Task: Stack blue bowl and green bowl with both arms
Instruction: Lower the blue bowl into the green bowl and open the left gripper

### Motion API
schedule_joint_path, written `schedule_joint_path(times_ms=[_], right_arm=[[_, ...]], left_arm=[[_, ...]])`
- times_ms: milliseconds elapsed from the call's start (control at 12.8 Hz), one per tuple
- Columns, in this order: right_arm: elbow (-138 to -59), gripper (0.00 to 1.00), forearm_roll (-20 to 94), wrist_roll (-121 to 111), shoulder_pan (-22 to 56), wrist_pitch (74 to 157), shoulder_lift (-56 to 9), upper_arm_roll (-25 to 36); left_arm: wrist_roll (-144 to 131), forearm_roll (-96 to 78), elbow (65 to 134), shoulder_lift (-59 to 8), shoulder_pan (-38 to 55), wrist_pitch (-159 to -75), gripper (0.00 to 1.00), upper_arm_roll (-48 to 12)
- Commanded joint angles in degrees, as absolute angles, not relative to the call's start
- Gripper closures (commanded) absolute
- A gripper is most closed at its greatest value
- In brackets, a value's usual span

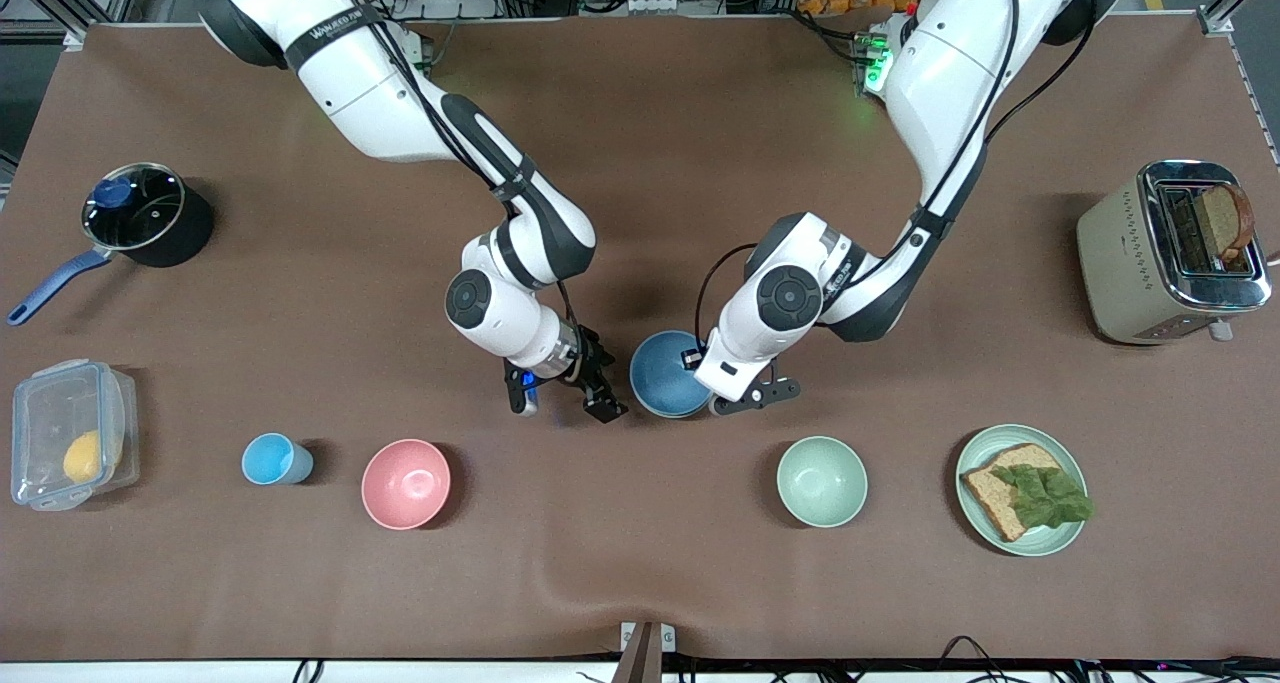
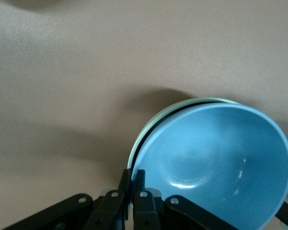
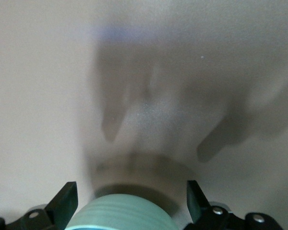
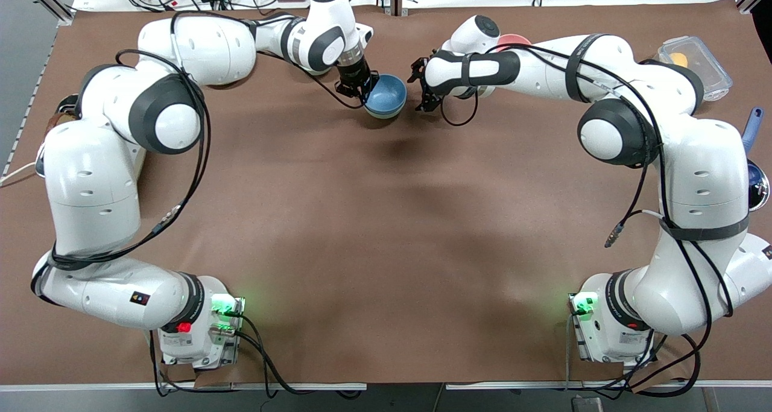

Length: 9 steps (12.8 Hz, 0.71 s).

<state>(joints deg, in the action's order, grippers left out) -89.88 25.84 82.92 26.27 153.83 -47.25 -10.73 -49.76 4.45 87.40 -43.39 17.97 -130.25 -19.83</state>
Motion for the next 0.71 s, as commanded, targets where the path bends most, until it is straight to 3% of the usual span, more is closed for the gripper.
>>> schedule_joint_path(times_ms=[0,78,157,235,314,627], right_arm=[[-89.91,0.00,24.87,83.50,26.46,154.34,-47.20,-10.72],[-89.48,0.00,24.87,83.50,26.54,154.34,-47.37,-10.72],[-88.78,0.00,24.96,83.58,26.63,154.34,-47.72,-10.81],[-88.51,0.00,24.96,83.67,26.63,154.34,-47.81,-10.81],[-88.51,0.00,24.96,83.67,26.72,154.34,-47.81,-10.72],[-88.68,0.00,24.87,83.50,26.98,154.34,-47.90,-10.72]], left_arm=[[-50.45,4.57,86.40,-44.38,18.46,-131.30,0.87,-19.60],[-50.45,4.57,86.31,-44.65,18.37,-131.40,0.76,-19.60],[-50.36,4.57,86.31,-44.65,18.37,-131.48,0.56,-19.60],[-50.45,4.57,86.31,-44.65,18.37,-131.48,0.34,-19.60],[-50.62,4.57,86.31,-44.47,18.37,-131.48,0.00,-19.60],[-50.36,4.74,86.22,-42.64,18.02,-131.40,0.00,-19.60]])
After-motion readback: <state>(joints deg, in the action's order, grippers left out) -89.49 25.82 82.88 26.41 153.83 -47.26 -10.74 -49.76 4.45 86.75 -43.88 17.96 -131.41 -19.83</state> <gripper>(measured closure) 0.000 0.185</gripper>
